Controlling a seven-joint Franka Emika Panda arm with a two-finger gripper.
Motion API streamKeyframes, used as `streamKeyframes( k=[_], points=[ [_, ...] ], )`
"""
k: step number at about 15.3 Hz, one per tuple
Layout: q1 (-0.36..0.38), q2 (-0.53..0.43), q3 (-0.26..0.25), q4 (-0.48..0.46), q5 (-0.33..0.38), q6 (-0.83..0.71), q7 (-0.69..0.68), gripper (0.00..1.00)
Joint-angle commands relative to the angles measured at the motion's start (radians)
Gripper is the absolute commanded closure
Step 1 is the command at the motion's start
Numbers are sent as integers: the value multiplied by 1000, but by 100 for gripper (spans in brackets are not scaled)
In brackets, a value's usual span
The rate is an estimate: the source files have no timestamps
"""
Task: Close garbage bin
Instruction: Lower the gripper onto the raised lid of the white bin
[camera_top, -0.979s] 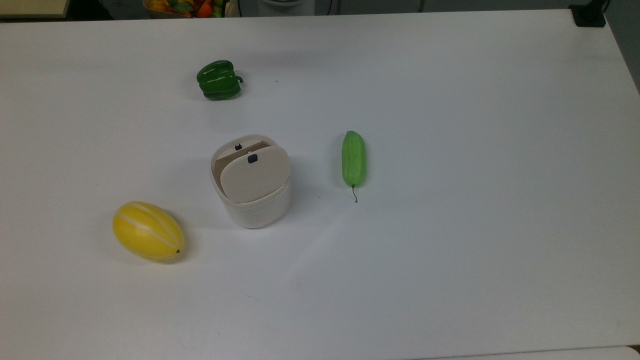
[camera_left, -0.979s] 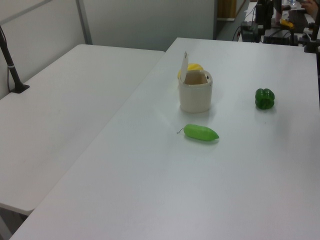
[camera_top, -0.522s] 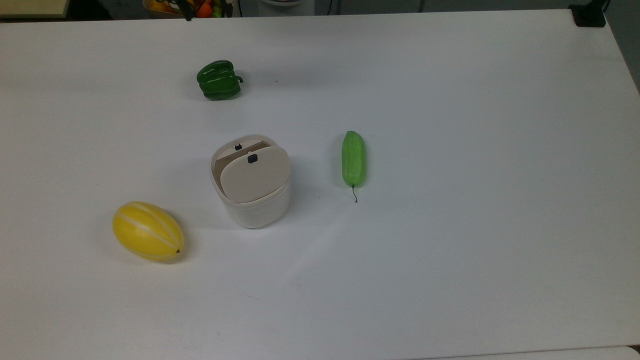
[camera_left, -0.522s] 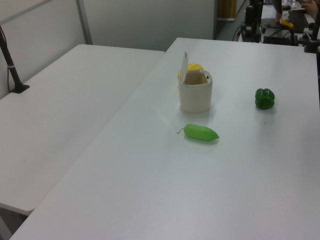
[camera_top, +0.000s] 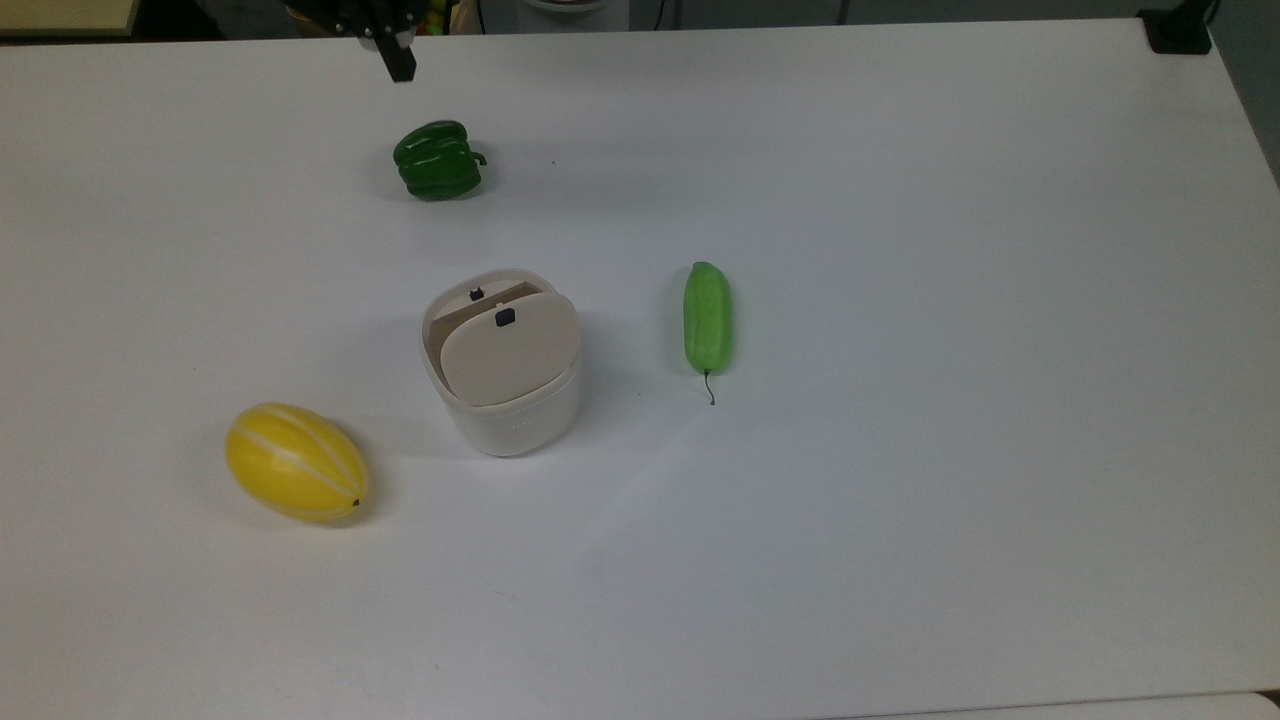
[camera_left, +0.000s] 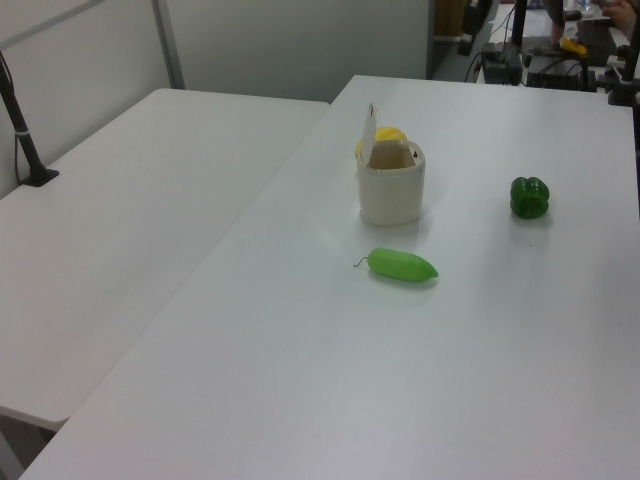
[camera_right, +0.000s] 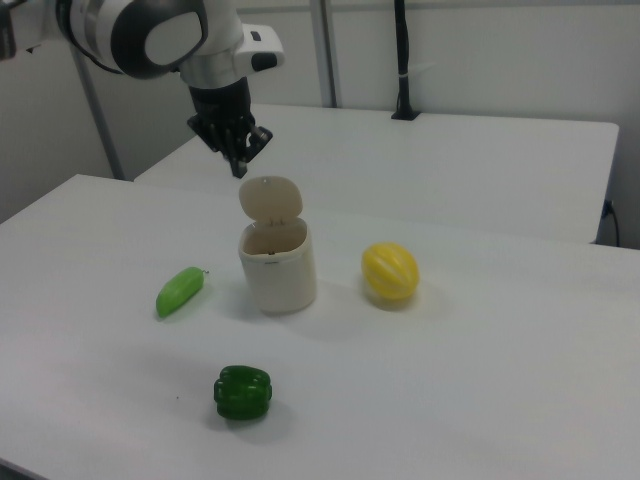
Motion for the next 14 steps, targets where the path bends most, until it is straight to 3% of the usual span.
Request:
streamKeyframes(
  k=[1, 8, 11, 14],
  points=[
    [19, 61, 8, 18, 56, 199, -131, 100],
    [91, 152, 14, 17, 196, 502, -188, 100],
    [107, 223, 15, 18, 197, 644, -215, 100],
    [110, 275, 23, 44, 194, 662, -251, 100]
  ],
)
